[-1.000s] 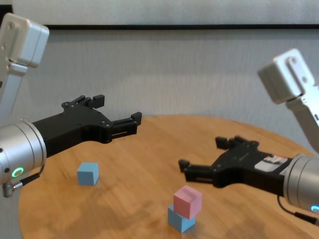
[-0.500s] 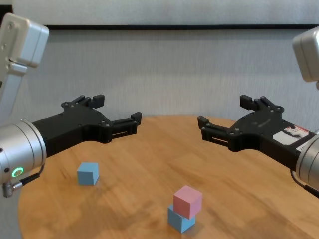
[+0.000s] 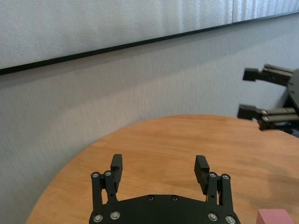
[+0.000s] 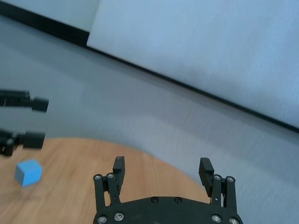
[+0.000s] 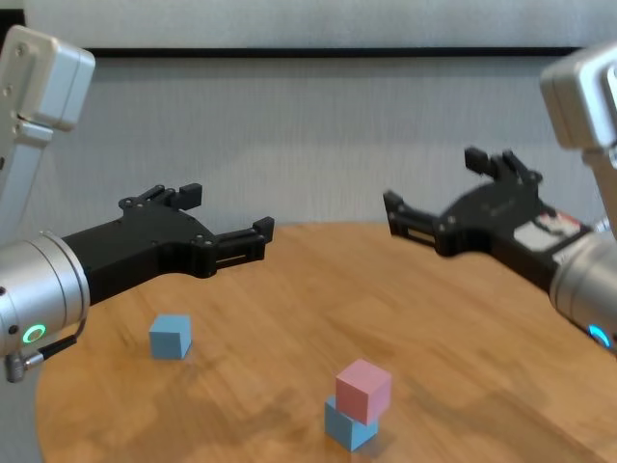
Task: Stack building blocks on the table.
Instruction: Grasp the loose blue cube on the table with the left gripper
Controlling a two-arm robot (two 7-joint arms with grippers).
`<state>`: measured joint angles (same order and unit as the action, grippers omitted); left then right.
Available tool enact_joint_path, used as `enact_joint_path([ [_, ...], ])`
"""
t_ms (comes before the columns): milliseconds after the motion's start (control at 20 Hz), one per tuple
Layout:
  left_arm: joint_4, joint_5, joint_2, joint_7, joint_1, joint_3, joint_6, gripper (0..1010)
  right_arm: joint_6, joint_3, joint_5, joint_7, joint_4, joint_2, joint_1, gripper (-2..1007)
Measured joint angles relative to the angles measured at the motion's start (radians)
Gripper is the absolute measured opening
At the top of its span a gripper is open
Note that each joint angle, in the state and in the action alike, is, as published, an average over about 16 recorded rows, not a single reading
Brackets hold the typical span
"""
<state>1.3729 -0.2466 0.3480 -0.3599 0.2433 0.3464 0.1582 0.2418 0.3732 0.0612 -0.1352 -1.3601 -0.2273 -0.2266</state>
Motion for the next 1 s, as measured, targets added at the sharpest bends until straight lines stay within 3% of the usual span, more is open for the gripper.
enact_joint_path([
  [200,0.0,0.0,0.0,0.0,0.0,0.0,0.0,1002,0.024,-0.006,0.006,-0.001,0.032,0.013,-0.03,1001],
  [450,0.0,0.0,0.0,0.0,0.0,0.0,0.0,1002,0.033,-0.011,-0.001,-0.009,0.047,0.02,-0.05,1001],
  [1000,0.0,0.0,0.0,0.0,0.0,0.0,0.0,1002,0.026,-0.008,-0.002,-0.004,0.041,0.017,-0.043,1001],
])
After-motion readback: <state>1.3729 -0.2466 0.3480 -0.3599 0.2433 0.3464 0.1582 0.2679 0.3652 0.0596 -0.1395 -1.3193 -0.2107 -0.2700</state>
